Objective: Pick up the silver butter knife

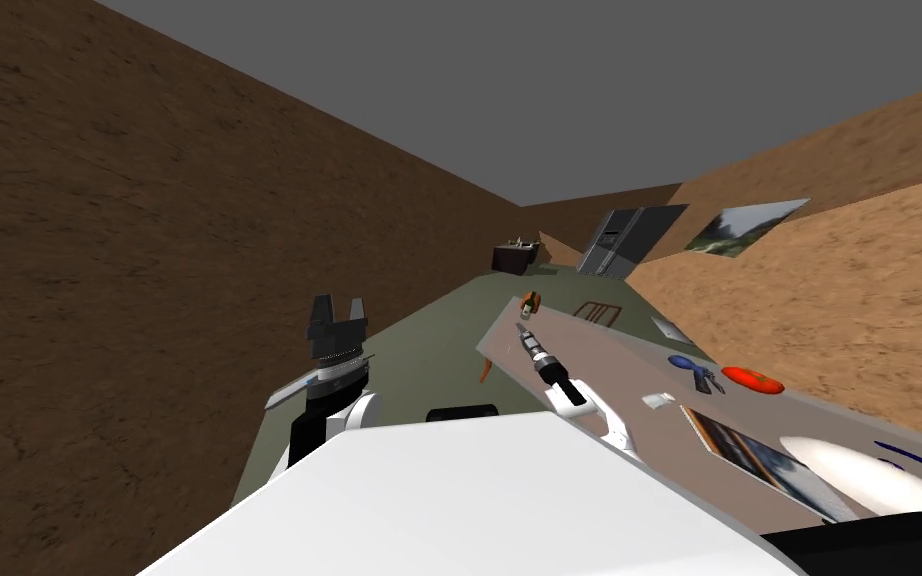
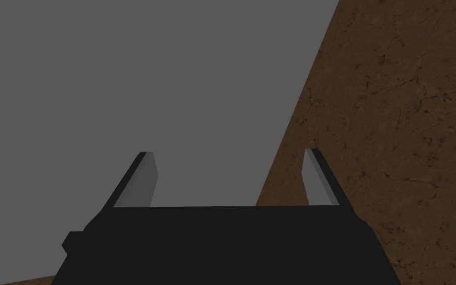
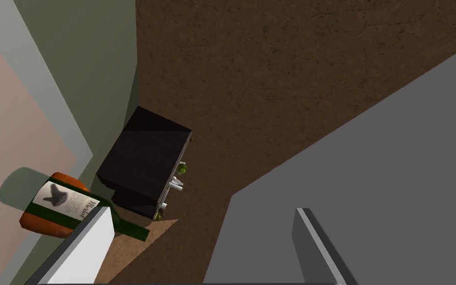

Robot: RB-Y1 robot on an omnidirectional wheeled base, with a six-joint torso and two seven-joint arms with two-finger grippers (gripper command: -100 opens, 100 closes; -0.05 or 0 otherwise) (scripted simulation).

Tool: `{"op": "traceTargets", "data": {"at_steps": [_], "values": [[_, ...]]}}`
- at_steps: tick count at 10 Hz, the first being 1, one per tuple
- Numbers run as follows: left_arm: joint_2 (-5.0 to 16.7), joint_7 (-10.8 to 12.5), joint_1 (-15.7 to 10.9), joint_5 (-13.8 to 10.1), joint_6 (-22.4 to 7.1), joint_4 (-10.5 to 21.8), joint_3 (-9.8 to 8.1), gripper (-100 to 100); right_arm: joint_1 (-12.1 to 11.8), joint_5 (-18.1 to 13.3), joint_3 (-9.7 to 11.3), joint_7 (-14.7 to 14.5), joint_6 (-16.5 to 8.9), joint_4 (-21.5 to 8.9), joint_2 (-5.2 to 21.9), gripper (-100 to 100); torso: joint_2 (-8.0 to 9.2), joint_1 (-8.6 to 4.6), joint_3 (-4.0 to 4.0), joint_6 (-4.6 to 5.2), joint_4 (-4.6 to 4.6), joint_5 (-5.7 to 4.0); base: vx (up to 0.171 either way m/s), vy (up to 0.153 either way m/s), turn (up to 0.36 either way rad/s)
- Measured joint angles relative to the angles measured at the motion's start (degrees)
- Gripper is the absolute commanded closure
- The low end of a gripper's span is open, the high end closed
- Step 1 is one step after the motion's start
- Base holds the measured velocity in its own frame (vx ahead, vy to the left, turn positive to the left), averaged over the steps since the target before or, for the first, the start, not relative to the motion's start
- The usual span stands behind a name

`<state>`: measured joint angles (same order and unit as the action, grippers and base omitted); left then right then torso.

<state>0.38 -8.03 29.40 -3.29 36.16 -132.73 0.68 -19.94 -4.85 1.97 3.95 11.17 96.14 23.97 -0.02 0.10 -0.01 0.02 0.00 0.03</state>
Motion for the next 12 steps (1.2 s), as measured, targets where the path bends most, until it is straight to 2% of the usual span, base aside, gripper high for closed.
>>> {"op": "traceTargets", "data": {"at_steps": [2, 4, 5, 6, 7, 8, 10, 12], "values": [[0.00, 0.00, 0.00, 0.00, 0.00, 0.00, 0.00, 0, 0.54, -0.64, 0.39, 0.22, -0.54, -4.18, 0.61, -100, -0.02, 0.00, -0.01, 0.01, -0.01, 0.00, 0.036, 0.049, 0.318], [0.00, 0.00, 0.01, 0.00, 0.00, 0.00, -0.01, 0, 1.79, -1.26, 1.07, 1.07, -3.21, -8.05, 2.15, -100, -0.06, -0.03, -0.04, 0.07, -0.02, 0.01, 0.046, 0.025, 0.177], [0.00, 0.00, 0.01, 0.00, 0.00, 0.00, 0.00, 0, 2.51, -1.52, 1.42, 1.64, -3.84, -10.75, 3.08, -100, -0.09, -0.07, -0.05, 0.02, -0.02, -0.01, 0.067, 0.034, 0.410], [0.00, 0.00, 0.00, 0.00, 0.00, 0.00, 0.00, 0, 3.29, -2.16, 1.78, 2.10, -3.80, -14.82, 3.54, -100, -0.15, -0.03, -0.09, 0.00, -0.03, -0.01, 0.057, 0.025, 0.096], [0.00, 0.00, 0.02, 0.00, 0.00, 0.00, -0.01, 0, 2.94, -2.49, 2.08, 2.35, -4.96, -15.62, 3.78, -100, -0.10, -0.03, -0.07, 0.09, -0.03, 0.00, 0.063, 0.027, 0.143], [0.00, 0.00, 0.01, 0.00, 0.00, 0.00, -0.01, 0, 1.60, -2.85, 2.31, 2.86, -6.25, -16.27, 4.59, -100, -0.10, -0.03, -0.06, 0.06, -0.03, 0.00, 0.048, 0.011, 0.121], [0.00, 0.00, 0.01, 0.00, 0.00, 0.00, -0.01, 0, 3.19, -3.77, 2.87, 3.41, -7.14, -21.25, 4.66, -100, -0.09, -0.08, -0.05, 0.03, -0.02, -0.01, 0.048, 0.006, 0.177], [0.01, 0.00, 0.01, 0.00, 0.00, 0.00, -0.01, 0, 3.41, -4.16, 3.72, 4.51, -9.27, -23.75, 6.01, -100, -0.09, -0.11, -0.05, 0.04, -0.02, -0.01, 0.057, 0.001, 0.151]]}}
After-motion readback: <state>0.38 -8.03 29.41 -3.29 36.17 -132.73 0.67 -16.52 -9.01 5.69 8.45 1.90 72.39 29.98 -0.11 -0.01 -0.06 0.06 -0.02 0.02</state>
